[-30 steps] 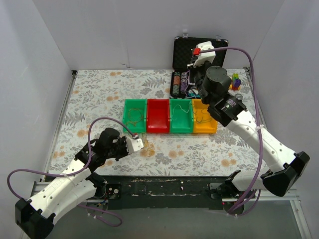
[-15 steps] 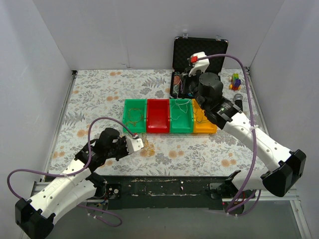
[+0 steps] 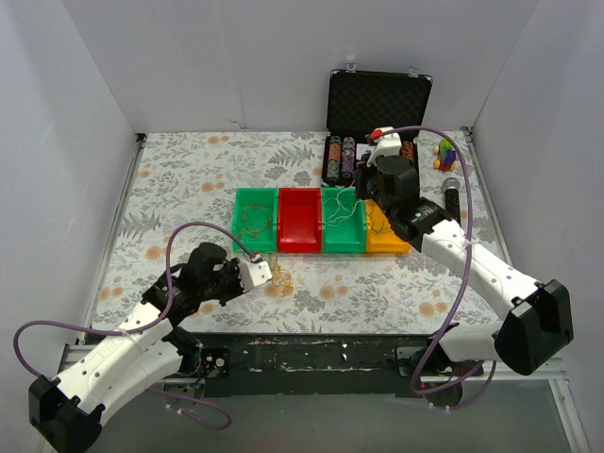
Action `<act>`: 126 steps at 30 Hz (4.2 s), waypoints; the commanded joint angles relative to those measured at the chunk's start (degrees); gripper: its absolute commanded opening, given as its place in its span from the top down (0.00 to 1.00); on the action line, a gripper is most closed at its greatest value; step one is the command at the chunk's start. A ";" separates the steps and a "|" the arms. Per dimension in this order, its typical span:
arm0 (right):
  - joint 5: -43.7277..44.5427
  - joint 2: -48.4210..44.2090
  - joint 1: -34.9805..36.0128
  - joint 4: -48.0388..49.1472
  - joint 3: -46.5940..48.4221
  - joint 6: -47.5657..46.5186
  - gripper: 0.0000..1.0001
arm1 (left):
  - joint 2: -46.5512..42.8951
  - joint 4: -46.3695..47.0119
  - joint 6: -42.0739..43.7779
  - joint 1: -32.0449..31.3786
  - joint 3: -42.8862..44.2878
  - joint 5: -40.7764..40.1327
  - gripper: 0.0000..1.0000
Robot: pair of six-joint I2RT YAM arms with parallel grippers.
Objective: Untangle the cables
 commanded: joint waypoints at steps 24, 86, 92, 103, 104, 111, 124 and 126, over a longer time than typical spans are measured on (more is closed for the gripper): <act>-5.95 15.25 -2.66 3.42 -3.42 -2.52 0.99 | -0.81 0.80 -0.96 0.39 -0.62 1.43 1.00; -19.46 -9.34 11.49 9.81 -15.80 1.35 0.28 | 7.54 3.69 -6.94 0.13 24.43 22.62 0.96; -36.43 -10.06 11.58 11.86 -15.47 -0.06 0.15 | 8.77 4.40 -6.50 0.13 26.45 22.26 0.97; -40.59 -2.59 19.65 15.28 -9.58 -2.25 0.13 | 10.62 4.93 -6.94 0.04 28.83 23.41 0.97; -39.63 -1.71 20.71 15.02 -8.88 -2.78 0.13 | 10.70 4.93 -6.85 0.04 29.09 23.41 0.98; -27.51 3.65 23.71 9.40 -5.45 -4.19 0.45 | 11.23 4.93 -9.57 -0.04 32.43 25.25 0.98; -15.98 9.19 20.37 7.02 8.17 -11.22 0.99 | 7.46 11.51 -15.72 0.04 37.18 8.05 0.15; -15.37 10.86 19.14 6.76 10.11 -11.74 0.99 | 6.75 13.70 -16.86 0.13 37.18 2.17 0.02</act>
